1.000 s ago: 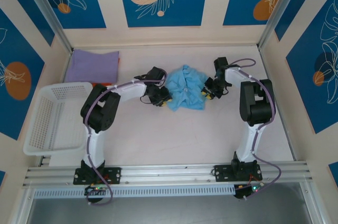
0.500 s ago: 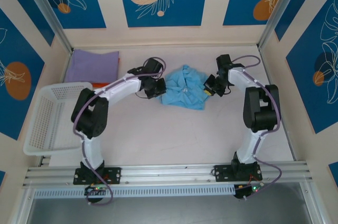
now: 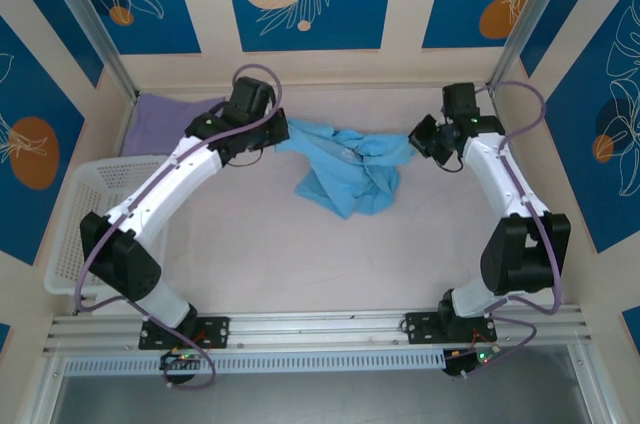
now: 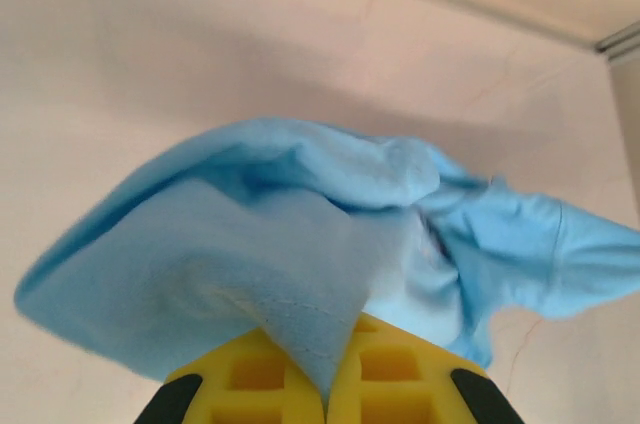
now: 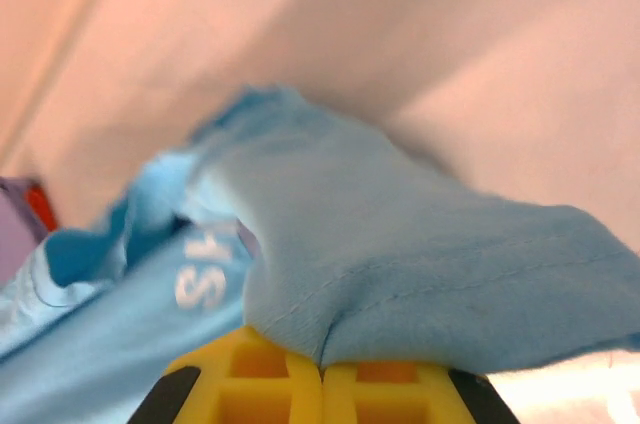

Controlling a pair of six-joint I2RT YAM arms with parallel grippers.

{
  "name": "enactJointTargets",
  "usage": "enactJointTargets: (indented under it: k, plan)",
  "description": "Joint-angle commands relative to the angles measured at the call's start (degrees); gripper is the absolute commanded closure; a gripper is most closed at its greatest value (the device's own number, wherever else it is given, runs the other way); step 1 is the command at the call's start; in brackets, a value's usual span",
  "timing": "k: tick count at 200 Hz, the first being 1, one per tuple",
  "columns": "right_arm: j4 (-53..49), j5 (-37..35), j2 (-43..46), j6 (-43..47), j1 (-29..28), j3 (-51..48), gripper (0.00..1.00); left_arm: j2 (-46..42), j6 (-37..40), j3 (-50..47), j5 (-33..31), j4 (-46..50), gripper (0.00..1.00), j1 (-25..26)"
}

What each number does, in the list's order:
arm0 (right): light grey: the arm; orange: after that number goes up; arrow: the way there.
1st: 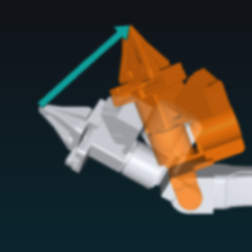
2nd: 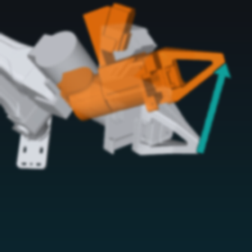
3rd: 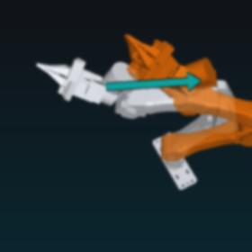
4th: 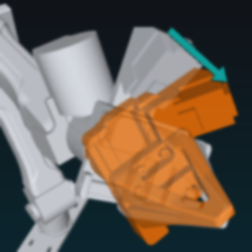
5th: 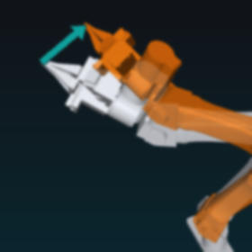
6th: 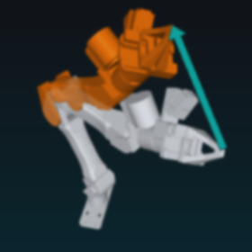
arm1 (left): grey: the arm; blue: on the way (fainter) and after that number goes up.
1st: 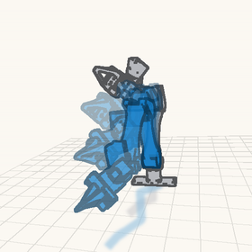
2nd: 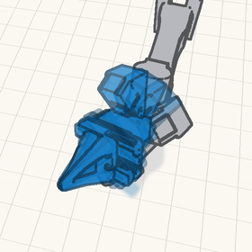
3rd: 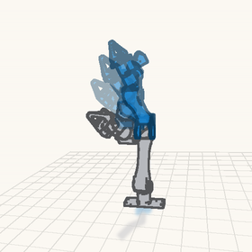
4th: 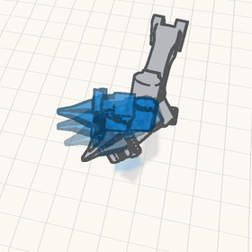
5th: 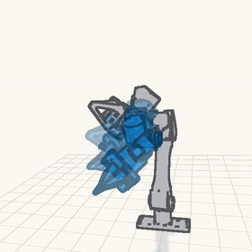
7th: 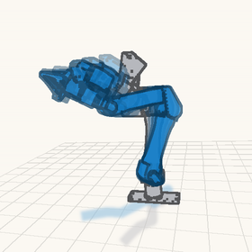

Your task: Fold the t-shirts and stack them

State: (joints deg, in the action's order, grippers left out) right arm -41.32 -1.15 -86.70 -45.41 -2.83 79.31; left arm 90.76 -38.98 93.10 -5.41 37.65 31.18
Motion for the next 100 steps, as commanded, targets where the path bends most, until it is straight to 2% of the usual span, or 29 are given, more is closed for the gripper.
enactJointTargets:
  k: [1, 51, 100]
  plan:
    - [0.47, -2.67, 2.05, -1.29, 1.01, 8.06, 1.0, -2.16, 5.56, 9.54, -5.62, 1.2, 1.0, -1.09]
    - [-1.42, -2.9, 2.97, 0.22, 4.76, 24.45, 1.0, -1.5, 12.79, 27.46, -5.62, 2.15, 1.0, -3.05]
    - [0.32, -3.12, 8.31, 2.47, 7.13, 31.34, 1.0, -8.07, 17.33, 30.18, -2.88, -5.33, 1.0, -3.05]
